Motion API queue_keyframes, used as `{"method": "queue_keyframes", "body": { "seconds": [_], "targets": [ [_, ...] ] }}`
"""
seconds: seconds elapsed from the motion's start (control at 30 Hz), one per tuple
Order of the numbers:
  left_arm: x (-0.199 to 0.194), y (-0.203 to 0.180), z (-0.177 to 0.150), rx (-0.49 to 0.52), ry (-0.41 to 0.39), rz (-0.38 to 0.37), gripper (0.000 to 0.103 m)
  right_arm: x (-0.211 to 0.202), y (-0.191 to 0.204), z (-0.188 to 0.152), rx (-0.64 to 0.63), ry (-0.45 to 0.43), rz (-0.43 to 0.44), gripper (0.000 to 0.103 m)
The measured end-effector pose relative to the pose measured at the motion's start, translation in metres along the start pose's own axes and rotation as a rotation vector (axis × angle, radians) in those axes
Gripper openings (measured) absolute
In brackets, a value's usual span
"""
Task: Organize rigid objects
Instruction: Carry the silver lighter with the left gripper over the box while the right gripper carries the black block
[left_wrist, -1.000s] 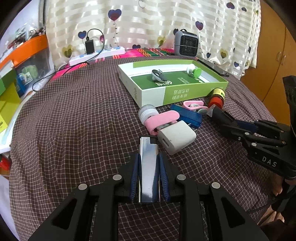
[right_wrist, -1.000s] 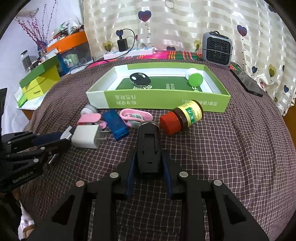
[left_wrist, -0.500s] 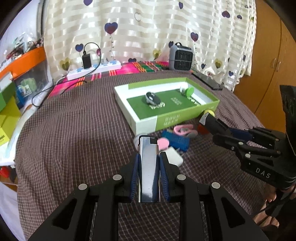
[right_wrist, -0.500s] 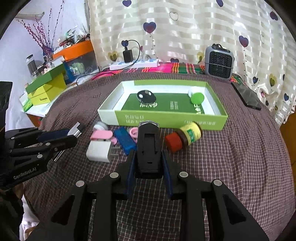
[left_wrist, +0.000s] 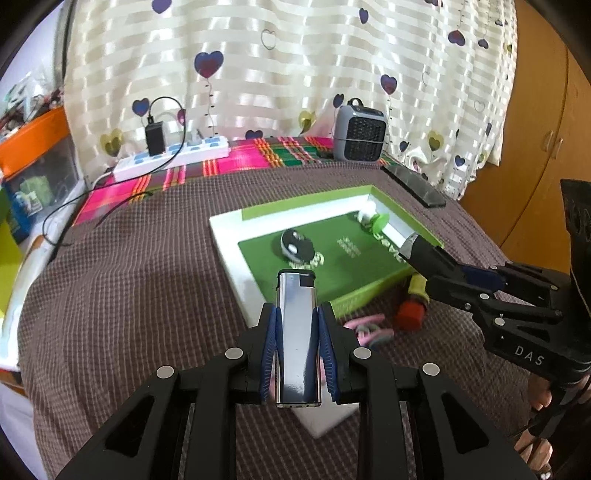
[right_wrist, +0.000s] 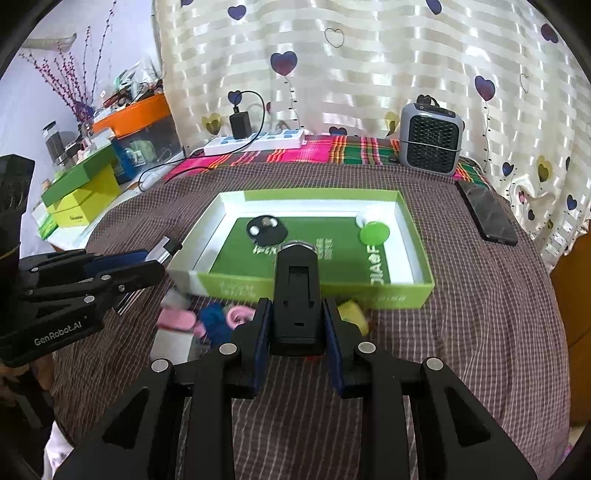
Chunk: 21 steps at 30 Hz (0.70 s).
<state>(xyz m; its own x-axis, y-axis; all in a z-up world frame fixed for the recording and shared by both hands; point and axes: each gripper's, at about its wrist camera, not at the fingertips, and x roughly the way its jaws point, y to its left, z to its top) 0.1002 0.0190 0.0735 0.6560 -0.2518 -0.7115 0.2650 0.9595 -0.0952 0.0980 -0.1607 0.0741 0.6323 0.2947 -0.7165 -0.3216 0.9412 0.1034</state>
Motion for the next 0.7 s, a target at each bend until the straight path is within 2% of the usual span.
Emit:
{"method": "queue_keyframes", "body": {
  "seconds": [0.17, 0.4, 0.7],
  "targets": [
    [0.02, 0.004, 0.019, -0.021, 0.01, -0.017, 0.022, 0.013, -0.015, 0.02, 0.016, 0.016, 0.011, 0.028],
    [0.051, 0.015, 0.042, -0.039, 0.03, 0.005, 0.022, 0.041, -0.03, 0.038, 0.034, 0.057, 0.032, 0.028],
    [0.087, 0.025, 0.056, -0.039, 0.074, 0.029, 0.022, 0.079, -0.035, 0.054, 0.027, 0.119, 0.048, 0.028]
  ]
}}
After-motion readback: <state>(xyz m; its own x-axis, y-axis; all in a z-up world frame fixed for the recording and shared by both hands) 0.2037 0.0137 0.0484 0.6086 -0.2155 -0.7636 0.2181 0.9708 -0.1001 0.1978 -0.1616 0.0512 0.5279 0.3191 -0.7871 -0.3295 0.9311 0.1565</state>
